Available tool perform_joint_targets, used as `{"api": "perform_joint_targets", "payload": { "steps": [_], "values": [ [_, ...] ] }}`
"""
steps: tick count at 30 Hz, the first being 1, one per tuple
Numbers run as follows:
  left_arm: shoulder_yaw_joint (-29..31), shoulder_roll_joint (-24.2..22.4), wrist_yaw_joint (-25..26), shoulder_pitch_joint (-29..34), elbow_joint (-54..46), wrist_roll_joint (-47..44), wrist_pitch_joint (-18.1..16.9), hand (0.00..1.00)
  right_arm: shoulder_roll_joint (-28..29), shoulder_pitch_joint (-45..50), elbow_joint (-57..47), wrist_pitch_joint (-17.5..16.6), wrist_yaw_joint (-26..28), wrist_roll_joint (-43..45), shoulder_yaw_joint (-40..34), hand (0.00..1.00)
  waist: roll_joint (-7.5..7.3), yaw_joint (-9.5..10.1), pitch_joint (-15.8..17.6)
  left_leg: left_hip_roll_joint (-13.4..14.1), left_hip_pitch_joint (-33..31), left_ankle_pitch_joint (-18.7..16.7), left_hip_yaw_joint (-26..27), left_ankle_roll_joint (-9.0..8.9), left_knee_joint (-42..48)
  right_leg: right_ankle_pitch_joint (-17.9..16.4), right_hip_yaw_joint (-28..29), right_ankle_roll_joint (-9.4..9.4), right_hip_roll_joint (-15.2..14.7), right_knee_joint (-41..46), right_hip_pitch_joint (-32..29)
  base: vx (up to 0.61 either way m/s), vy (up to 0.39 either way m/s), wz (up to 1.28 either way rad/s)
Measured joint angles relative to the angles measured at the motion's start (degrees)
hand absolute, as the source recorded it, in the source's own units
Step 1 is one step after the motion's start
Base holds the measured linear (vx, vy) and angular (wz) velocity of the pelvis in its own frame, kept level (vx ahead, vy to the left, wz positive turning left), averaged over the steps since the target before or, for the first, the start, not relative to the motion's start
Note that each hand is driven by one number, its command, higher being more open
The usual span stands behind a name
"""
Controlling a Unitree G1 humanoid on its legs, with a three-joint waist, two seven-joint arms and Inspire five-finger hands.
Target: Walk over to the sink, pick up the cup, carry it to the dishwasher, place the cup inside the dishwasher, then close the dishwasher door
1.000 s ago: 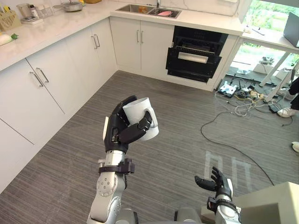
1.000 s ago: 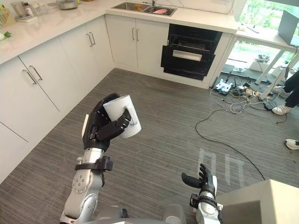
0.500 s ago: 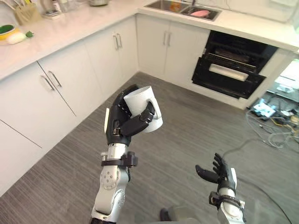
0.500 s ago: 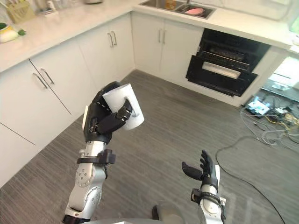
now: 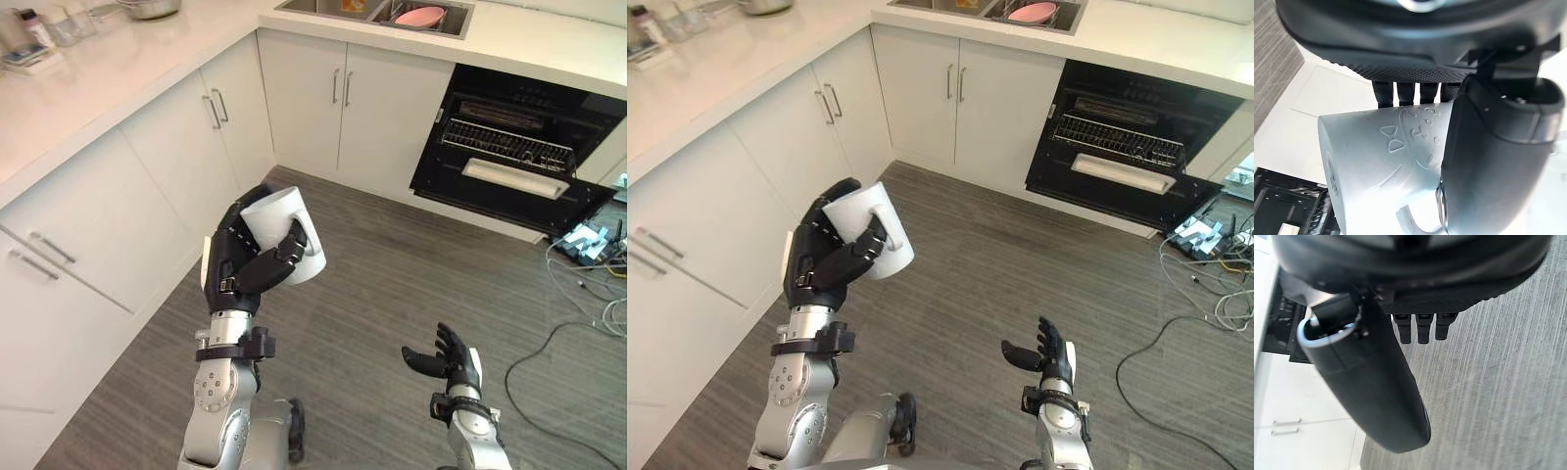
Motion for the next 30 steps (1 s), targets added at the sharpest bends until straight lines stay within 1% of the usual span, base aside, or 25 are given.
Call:
{"api": "perform_joint_targets", "payload": {
  "steps": [1, 3, 4, 6, 7, 8, 9, 10, 11, 12, 13, 14, 16, 18, 19, 21, 22, 23, 24, 25, 26, 27, 28, 29, 30],
  "values": [
    [-0.6, -0.3, 0.4, 0.0, 0.0, 0.0, 0.2, 0.30, 0.8, 1.6, -1.6, 0.0, 0.1, 0.0, 0.4, 0.90, 0.65, -0.06, 0.3, 0.5, 6.4, -1.7, -0.2, 0.06, -3.1, -2.7, -2.5, -3.06, 1.7, 3.9, -3.6, 0.61, 0.175, -0.34],
    [-1.9, -0.2, 0.5, -0.4, -0.7, 0.0, -0.1, 0.30, 1.6, 4.5, -5.1, -0.1, 0.3, 0.0, 0.9, 0.90, 1.83, -0.15, 0.4, 2.2, 13.3, -4.7, -0.8, 0.22, -6.2, -5.4, -6.2, -6.52, 4.9, 3.4, -8.9, 0.58, 0.108, -0.10],
    [-3.2, 0.1, 0.3, -1.1, -1.3, 0.0, -0.9, 0.30, 2.2, 6.4, -7.6, -0.1, 0.6, 0.0, 1.0, 0.90, 2.38, -0.67, 0.1, 3.2, 16.9, -6.3, -1.7, -0.24, -7.9, -6.6, -9.6, -6.78, 6.7, -0.3, -13.9, 0.70, 0.071, 0.28],
    [-4.1, 0.0, -0.5, -3.0, -1.3, 0.1, -1.7, 0.30, 2.2, 7.8, -10.1, -0.3, 0.7, -0.1, 0.6, 0.90, 1.81, -2.07, -0.4, 3.7, 21.4, -8.5, -3.7, -0.92, -9.9, -6.0, -12.3, -6.35, 7.3, -12.6, -19.5, 0.63, 0.025, 0.51],
    [-4.5, 0.0, -0.5, -3.9, -1.1, 0.3, -2.3, 0.30, 2.1, 8.0, -10.7, -0.3, 0.6, -0.1, -0.1, 0.90, 1.23, -2.84, -1.0, 3.6, 24.3, -9.8, -4.9, -2.20, -11.5, -3.3, -12.1, -5.89, 7.6, -24.1, -21.9, 0.71, -0.023, 0.55],
    [-4.5, -0.1, -0.4, -4.2, -0.9, 1.5, -2.6, 0.30, 1.9, 7.9, -10.9, -0.5, 0.5, -0.1, -0.8, 0.90, 1.01, -3.42, -1.3, 3.5, 27.6, -11.0, -6.1, -3.01, -13.6, 2.3, -10.6, -6.57, 8.0, -33.3, -23.1, 0.74, -0.036, 0.60],
    [-4.6, -0.3, -0.4, -4.0, -0.4, 1.9, -2.6, 0.30, 1.6, 8.0, -10.6, -0.5, 0.3, -0.1, -1.0, 0.90, 1.10, -3.81, -1.6, 3.8, 29.5, -11.3, -7.2, -3.45, -14.4, 6.5, -10.8, -7.29, 8.1, -34.2, -23.0, 0.81, -0.072, 0.68],
    [-4.6, -0.6, -0.3, -3.6, 0.6, 2.2, -2.4, 0.30, 1.4, 8.1, -9.5, -0.3, 0.1, -0.1, -1.3, 0.90, 1.37, -4.42, -2.6, 4.4, 30.5, -11.5, -9.0, -3.77, -13.5, 11.9, -11.3, -10.32, 8.4, -33.8, -22.1, 0.85, -0.095, 0.70],
    [-4.6, -2.0, -0.3, -3.5, 2.2, 2.2, -1.9, 0.30, 0.7, 8.0, -9.5, 0.1, -0.2, -0.1, -1.5, 0.90, 4.24, -4.57, -2.9, 6.9, 30.3, -11.1, -11.0, -5.12, -9.2, 10.5, -13.5, -11.46, 9.4, -31.4, -20.8, 1.00, -0.135, 0.66],
    [-4.0, -2.9, -0.1, -3.4, 3.0, 2.2, -1.5, 0.30, 0.3, 8.0, -9.8, 0.1, -0.2, -0.1, -1.0, 0.90, 5.14, -4.37, -2.6, 7.3, 28.3, -8.8, -11.3, -8.10, -2.5, 8.3, -14.3, -12.89, 9.9, -30.0, -19.3, 0.81, -0.133, 0.41],
    [-3.2, -3.7, -0.1, -3.0, 4.0, 2.1, -1.4, 0.30, -0.1, 8.1, -10.1, 0.2, 0.2, -0.1, 0.0, 0.90, 5.87, -4.17, -2.3, 7.8, 24.7, -3.4, -11.9, -9.82, 7.8, 6.6, -14.3, -14.20, 10.8, -30.3, -16.7, 0.76, -0.123, 0.21],
    [-2.3, -4.4, 0.0, -2.3, 4.9, 2.1, -1.0, 0.30, -0.4, 8.3, -12.0, 0.2, 0.4, 0.0, 1.5, 0.90, 6.97, -3.85, -1.8, 9.0, 18.2, 4.5, -12.9, -10.58, 23.1, 5.1, -13.9, -14.81, 11.8, -33.4, -11.1, 0.73, -0.099, 0.02],
    [-2.3, -4.2, -0.1, 0.0, 4.1, 2.1, -0.8, 0.30, 0.5, 8.9, -15.1, 0.0, -0.3, 0.5, 3.3, 0.90, 7.32, -1.53, -1.3, 11.9, 9.0, 3.4, -10.4, -8.88, 39.3, 3.9, -11.1, -15.85, 14.2, -40.8, -0.2, 0.77, -0.072, -0.36],
    [-2.3, -4.2, -0.2, 0.6, 3.8, 2.0, -0.8, 0.30, 0.7, 9.0, -18.1, -0.7, -0.3, 0.6, 3.9, 0.90, 6.68, 0.63, -0.9, 12.5, 2.6, 0.5, -8.5, -7.51, 40.0, 2.9, -8.0, -17.37, 14.2, -44.4, 6.4, 0.64, -0.019, -0.66],
    [-2.1, -4.2, -0.2, 0.9, 3.4, 1.5, -0.9, 0.30, 0.6, 8.6, -20.3, -1.0, -0.3, 0.6, 3.9, 0.90, 6.46, 1.40, -0.8, 12.3, -1.3, -1.7, -7.3, -6.76, 35.5, 2.0, -5.9, -17.98, 13.8, -46.0, 9.4, 0.60, 0.029, -0.74],
    [-1.9, -4.2, -0.2, 1.2, 2.6, 1.0, -1.0, 0.30, 0.1, 7.3, -22.1, -1.9, -0.4, 0.6, 3.8, 0.90, 6.15, 1.88, -0.7, 10.3, -4.7, -3.4, -7.4, -7.43, 22.4, -0.9, -2.0, -17.97, 12.6, -46.0, 12.5, 0.58, 0.112, -0.92],
    [-1.7, -4.2, -0.2, 1.7, 1.9, 1.0, -1.0, 0.30, -0.6, 5.8, -22.1, -2.2, -0.6, 0.6, 3.7, 0.90, 6.07, 1.82, -0.7, 7.8, -5.2, -2.8, -9.9, -8.36, 11.2, -2.9, 0.8, -17.69, 11.6, -45.7, 14.2, 0.59, 0.175, -1.05],
    [-1.7, -4.2, -0.2, 2.1, 1.4, 1.1, -1.1, 0.30, -0.9, 5.1, -22.0, -2.1, -0.7, 0.6, 3.7, 0.90, 6.07, 1.88, -0.7, 6.8, -5.2, -2.0, -11.5, -9.24, 5.5, -3.8, 2.5, -17.64, 11.1, -45.6, 14.9, 0.60, 0.245, -1.31],
    [-1.7, -4.2, -0.2, 2.9, 0.1, 1.1, -1.1, 0.30, -1.1, 3.7, -22.0, -2.2, -0.8, 0.5, 3.7, 0.90, 5.98, 2.02, -0.7, 5.8, -5.1, 0.8, -14.4, -10.23, -4.0, -6.1, 6.3, -16.62, 10.3, -44.9, 16.0, 0.61, 0.313, -1.63],
    [-1.9, -3.6, -0.2, 3.1, -0.5, 1.1, -1.3, 0.30, -0.5, 3.4, -22.3, -2.1, -1.1, 0.5, 3.8, 0.90, 4.86, 2.57, -1.1, 5.2, -5.0, 6.6, -13.5, -10.49, -4.5, -9.0, 10.5, -14.36, 8.7, -43.4, 16.5, 0.77, 0.423, -1.82],
    [-2.4, -3.1, -0.1, 3.1, -0.5, 1.2, -1.3, 0.30, -0.3, 3.8, -22.4, -2.1, -1.3, 0.0, 3.8, 0.90, 4.82, 2.56, -2.0, 4.7, -4.2, 10.6, -12.7, -8.64, -3.9, -9.9, 13.4, -12.66, 7.8, -42.2, 16.8, 0.69, 0.385, -1.27],
    [-2.7, -2.3, -0.1, 2.9, -0.5, 1.2, -1.2, 0.30, 0.5, 4.1, -22.5, -1.8, -1.4, -0.1, 3.9, 0.90, 3.68, 1.66, -2.4, 4.5, -4.1, 9.5, -11.0, -7.69, -2.2, -10.2, 14.5, -12.02, 6.6, -41.3, 16.9, 0.72, 0.363, -0.81],
    [-3.4, -1.4, -0.1, 2.6, -0.9, 1.2, -1.2, 0.30, 1.1, 4.5, -23.5, -1.4, -1.6, -0.1, 3.9, 0.90, 2.59, 0.16, -2.3, 4.5, -4.2, 7.0, -8.8, -5.82, 0.9, -8.7, 16.5, -9.01, 6.1, -38.3, 16.1, 0.69, 0.315, -0.81],
    [-4.1, -0.5, -0.1, 2.6, -0.8, 1.2, -0.9, 0.30, 2.2, 5.4, -24.8, -1.0, -1.6, -0.1, 4.0, 0.90, 1.99, 0.19, -2.1, 5.9, -4.6, 5.2, -6.9, -4.38, 6.7, -5.3, 17.7, -6.98, 6.5, -35.4, 15.7, 0.65, 0.293, -1.03],
    [-4.5, 0.2, -0.1, 2.6, -0.9, 1.2, -0.8, 0.30, 3.0, 5.8, -25.9, -1.0, -1.6, -0.2, 4.3, 0.90, 2.24, 0.91, -1.7, 6.8, -6.7, 4.0, -4.9, -4.82, 12.2, -3.3, 17.7, -7.16, 7.8, -33.5, 15.7, 0.50, 0.315, -1.08]
  ]
}}
